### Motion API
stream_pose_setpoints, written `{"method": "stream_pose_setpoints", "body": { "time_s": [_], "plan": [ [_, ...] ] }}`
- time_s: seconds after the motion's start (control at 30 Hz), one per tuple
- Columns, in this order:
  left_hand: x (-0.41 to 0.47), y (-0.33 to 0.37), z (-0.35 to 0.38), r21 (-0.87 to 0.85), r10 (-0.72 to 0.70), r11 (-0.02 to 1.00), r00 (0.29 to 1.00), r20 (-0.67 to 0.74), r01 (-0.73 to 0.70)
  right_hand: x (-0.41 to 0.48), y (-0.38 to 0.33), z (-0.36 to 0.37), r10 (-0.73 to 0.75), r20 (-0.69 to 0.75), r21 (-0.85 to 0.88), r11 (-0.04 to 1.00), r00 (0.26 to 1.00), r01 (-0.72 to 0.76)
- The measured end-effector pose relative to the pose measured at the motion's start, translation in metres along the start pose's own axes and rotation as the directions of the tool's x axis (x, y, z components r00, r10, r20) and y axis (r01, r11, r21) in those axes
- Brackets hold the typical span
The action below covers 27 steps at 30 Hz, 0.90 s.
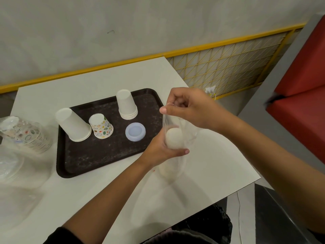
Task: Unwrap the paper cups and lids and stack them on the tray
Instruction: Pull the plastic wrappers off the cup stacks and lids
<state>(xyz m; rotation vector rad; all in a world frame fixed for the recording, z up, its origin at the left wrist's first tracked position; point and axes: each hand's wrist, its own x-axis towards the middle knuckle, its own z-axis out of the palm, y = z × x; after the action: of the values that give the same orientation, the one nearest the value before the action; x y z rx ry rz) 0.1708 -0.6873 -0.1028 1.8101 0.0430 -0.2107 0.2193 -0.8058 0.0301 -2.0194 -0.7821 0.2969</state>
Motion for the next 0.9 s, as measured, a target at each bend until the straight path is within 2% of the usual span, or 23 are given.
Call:
{"method": "stream_pose_setpoints", "body": {
  "time_s": [0.3, 0.53, 0.73, 0.83, 0.9],
  "plan": [
    [-0.007, 0.01, 0.0, 0.037, 0.028, 0.999, 0.999, -0.023, -0.027, 0.001, -0.005, 0.002, -0.007, 0.028, 0.079, 0.997, 1.0, 0.005],
    [-0.007, 0.012, -0.007, -0.002, -0.022, 1.0, 0.999, -0.033, 0.022, 0.009, -0.014, -0.001, -0.049, -0.031, 0.155, 0.986, 0.998, 0.054],
    [-0.01, 0.015, -0.006, 0.011, -0.02, 1.0, 1.0, -0.015, 0.02, 0.016, -0.02, -0.001, -0.036, -0.084, 0.098, 0.994, 0.996, 0.045],
    [-0.013, 0.018, -0.005, -0.006, 0.006, 1.0, 0.999, -0.05, -0.006, 0.012, -0.023, 0.003, -0.03, 0.002, 0.048, 0.998, 1.0, 0.03],
    [-0.014, 0.019, -0.003, -0.013, 0.049, 0.999, 0.997, -0.067, -0.05, 0.008, -0.02, 0.001, 0.023, 0.055, -0.081, 0.997, 0.998, -0.019]
  ]
}}
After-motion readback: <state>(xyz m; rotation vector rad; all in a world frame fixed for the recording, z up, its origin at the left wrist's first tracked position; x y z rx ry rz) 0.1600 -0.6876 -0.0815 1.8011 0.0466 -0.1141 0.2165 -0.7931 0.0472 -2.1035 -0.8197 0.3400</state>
